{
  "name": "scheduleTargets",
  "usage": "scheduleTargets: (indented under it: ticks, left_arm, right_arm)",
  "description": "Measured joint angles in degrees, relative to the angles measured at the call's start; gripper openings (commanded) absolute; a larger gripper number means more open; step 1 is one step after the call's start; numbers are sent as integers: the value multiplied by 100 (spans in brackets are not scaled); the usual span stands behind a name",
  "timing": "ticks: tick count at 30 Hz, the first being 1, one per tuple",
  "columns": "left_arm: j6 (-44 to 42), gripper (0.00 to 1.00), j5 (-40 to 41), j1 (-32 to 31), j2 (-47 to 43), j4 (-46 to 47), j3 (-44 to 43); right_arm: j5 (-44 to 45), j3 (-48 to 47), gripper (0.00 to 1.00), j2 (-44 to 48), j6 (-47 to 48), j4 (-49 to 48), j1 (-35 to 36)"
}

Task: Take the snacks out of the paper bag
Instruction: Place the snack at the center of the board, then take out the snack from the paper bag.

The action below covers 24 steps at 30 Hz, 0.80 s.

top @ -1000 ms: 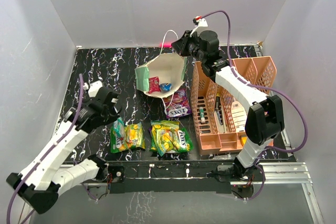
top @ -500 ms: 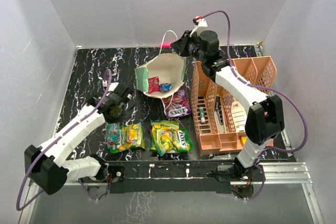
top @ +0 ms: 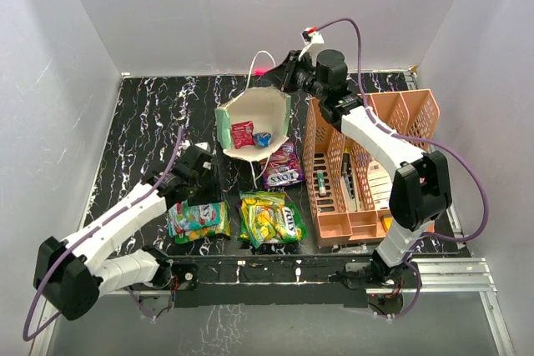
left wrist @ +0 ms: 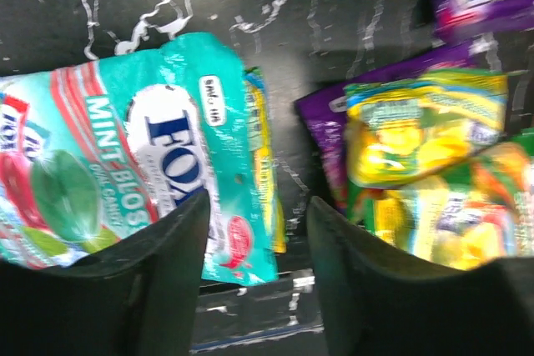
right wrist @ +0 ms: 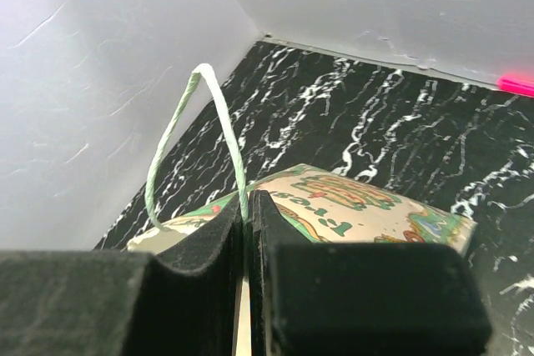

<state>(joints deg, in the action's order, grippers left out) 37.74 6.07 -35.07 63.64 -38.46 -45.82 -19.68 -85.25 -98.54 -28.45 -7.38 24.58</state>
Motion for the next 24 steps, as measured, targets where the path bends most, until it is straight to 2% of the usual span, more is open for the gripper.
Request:
scheduleTargets:
  ticks: [6,11,18,21,24]
  left_arm:
    - [-57,69,-249,0,-968,205,-140]
    - [-116,72,-448,0,-1735,708,-297]
    - [-481,70,-1121,0,-2124,1917,-149]
    - [-798,64,-1613,-2,-2002,2529,140]
    - [-1272,54,-1856,-98,-1803,3112,540]
  right_arm:
    - [-514,210,7,33,221,-254,299]
    - [-863,922,7,264,509,-522,793]
    - [-1320,1493,7,319,490,-894,1097]
    - [-1097,1493,7,319,380,-975,1084]
    - [-911,1491,7,319,275,-1008,1073]
